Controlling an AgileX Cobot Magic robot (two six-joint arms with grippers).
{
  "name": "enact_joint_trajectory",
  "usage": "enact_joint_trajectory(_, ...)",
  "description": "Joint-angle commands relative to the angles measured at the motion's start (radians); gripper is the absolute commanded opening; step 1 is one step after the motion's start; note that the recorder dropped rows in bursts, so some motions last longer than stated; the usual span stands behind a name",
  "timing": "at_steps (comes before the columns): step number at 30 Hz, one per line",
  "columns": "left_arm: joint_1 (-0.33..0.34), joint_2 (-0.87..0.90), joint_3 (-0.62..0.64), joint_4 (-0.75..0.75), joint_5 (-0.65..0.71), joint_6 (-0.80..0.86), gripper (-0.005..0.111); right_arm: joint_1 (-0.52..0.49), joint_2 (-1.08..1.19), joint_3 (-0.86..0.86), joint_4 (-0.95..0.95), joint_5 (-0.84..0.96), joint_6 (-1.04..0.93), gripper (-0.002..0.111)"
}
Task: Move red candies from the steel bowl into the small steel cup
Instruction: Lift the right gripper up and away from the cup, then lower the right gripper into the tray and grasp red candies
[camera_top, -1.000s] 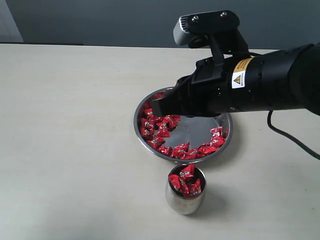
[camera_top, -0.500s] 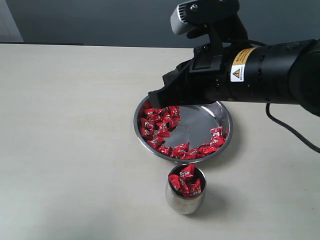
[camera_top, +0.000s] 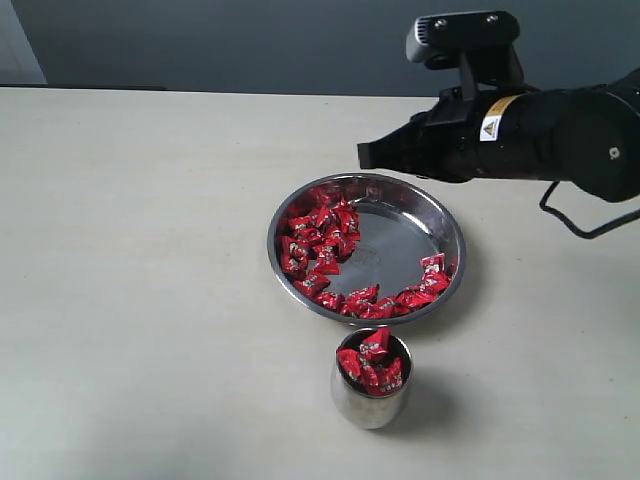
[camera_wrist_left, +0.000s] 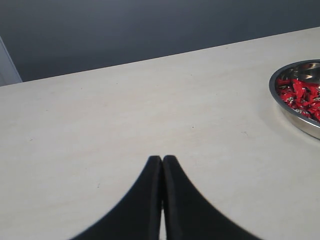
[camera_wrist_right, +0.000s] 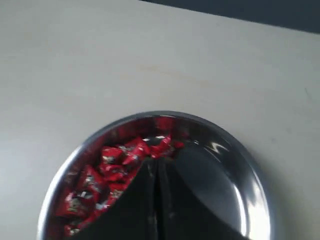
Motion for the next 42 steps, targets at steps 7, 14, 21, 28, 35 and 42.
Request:
enact_joint_trajectory(7,-0.005,-0.004,-0.001,-0.001,-0.006,-0.006,0.0,-0.076,0.043,0.002,-0.003,0.0,0.003,-0.001)
enact_joint_trajectory(14,-0.005,-0.004,-0.001,-0.001,-0.006,-0.006,0.0,-0.096,0.119,0.0,-0.01,-0.003,-0.002,0.003)
enact_joint_trajectory(21,-0.005,-0.004,-0.001,-0.001,-0.006,-0.006,0.0,-0.096,0.229,0.0,-0.065,0.0,-0.006,0.031)
enact_joint_trajectory(28,-0.005,-0.004,-0.001,-0.001,-0.006,-0.006,0.0,-0.096,0.36,-0.082,-0.063,-0.068,-0.006,0.033)
enact_joint_trajectory(35,-0.005,-0.004,-0.001,-0.001,-0.006,-0.006,0.0,-0.055,0.469,-0.297,-0.063,0.119,-0.006,0.036)
enact_joint_trajectory(42,-0.005,-0.004,-0.001,-0.001,-0.006,-0.006,0.0,-0.014,0.599,-0.447,0.184,0.239,-0.174,0.037)
